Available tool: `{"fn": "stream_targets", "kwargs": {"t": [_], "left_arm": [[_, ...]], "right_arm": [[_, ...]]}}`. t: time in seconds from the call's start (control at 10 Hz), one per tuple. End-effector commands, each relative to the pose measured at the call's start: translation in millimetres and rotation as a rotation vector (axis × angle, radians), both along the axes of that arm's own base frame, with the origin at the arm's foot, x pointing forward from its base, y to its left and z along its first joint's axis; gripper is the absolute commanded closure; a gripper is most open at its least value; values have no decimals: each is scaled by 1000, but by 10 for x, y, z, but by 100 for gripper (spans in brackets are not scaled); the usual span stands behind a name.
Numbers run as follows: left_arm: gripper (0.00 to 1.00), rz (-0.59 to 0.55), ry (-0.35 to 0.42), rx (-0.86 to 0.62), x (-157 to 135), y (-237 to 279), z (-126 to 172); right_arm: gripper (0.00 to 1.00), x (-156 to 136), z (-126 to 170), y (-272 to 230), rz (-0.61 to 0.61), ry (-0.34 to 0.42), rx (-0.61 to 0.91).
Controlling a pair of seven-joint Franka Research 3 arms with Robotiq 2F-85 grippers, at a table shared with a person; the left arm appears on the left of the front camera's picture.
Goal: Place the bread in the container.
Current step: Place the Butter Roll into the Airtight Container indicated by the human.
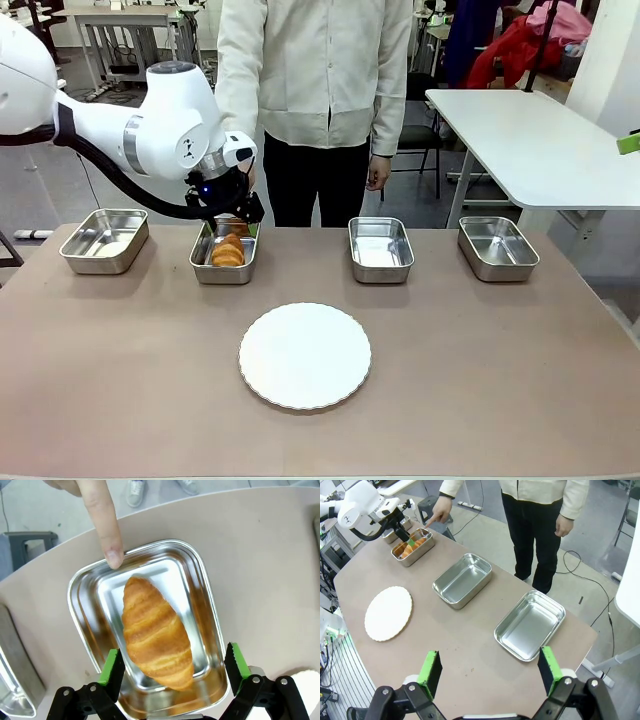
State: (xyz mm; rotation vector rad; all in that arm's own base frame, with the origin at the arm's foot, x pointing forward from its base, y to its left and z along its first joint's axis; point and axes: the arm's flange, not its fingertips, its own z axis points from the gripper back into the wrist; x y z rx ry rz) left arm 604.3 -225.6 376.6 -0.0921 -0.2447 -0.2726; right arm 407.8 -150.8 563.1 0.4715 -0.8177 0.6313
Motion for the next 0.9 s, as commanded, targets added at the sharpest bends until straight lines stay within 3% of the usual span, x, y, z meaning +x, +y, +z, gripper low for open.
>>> {"fn": "stream_targets", "kwargs": {"t": [0.0,0.3,0.5,0.8], "left_arm": [[0,35,-74,-13,-200,194,322],[0,40,-174,-83,-942,631,611],[0,83,-227,-49,-1508,890,573],[0,62,-239,-107,-2180,1084,423]], "right_arm": [[0,7,6,1,10,-27,16],[0,7,6,1,10,-27,16],[0,7,6,1,10,-27,16],[0,7,6,1,10,-27,16]]}}
